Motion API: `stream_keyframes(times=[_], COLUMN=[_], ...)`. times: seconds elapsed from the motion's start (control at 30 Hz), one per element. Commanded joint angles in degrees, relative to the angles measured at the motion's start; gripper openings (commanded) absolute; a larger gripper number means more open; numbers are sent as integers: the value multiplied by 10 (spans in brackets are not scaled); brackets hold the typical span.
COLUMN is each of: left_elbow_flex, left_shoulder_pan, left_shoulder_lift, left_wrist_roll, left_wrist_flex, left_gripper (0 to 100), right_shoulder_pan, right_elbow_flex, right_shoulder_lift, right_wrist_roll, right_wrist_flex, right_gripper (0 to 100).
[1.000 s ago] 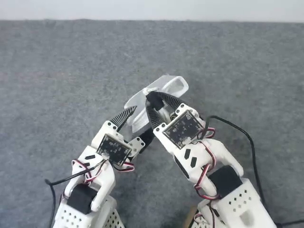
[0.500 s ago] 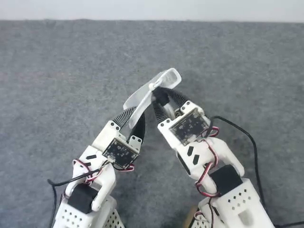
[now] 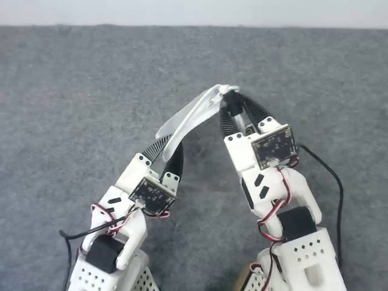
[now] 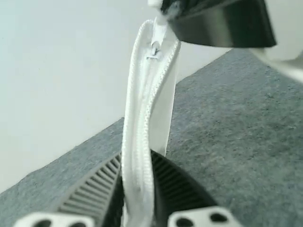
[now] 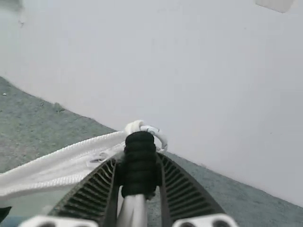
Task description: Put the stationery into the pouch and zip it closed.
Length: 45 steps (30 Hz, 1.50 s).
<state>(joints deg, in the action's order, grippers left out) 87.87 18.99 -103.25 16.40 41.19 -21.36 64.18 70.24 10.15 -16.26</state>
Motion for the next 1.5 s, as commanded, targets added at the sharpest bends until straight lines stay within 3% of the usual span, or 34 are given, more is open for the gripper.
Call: stream_keyframes(times=[0.0, 0.57, 0.83, 1.17, 1.47], left_elbow_flex=[-7, -7, -7, -7, 22], left_shoulder_pan=[-19, -20, -21, -36, -69], left_shoulder_lift=[-1, -1, -1, -1, -1], left_wrist_roll=[3, 3, 3, 4, 4], left_wrist_flex=[-12, -12, -12, -14, -71], left_gripper=[9, 9, 9, 9, 10], right_shoulder_pan=[35, 80, 143, 106, 58], right_elbow_flex=[-4, 6, -31, -27, -25], right_shoulder_lift=[-3, -90, -143, -147, -148], right_wrist_roll=[-9, -10, -86, -63, -43], right_wrist_flex=[21, 125, 124, 124, 95], right_gripper=[6, 6, 6, 6, 6])
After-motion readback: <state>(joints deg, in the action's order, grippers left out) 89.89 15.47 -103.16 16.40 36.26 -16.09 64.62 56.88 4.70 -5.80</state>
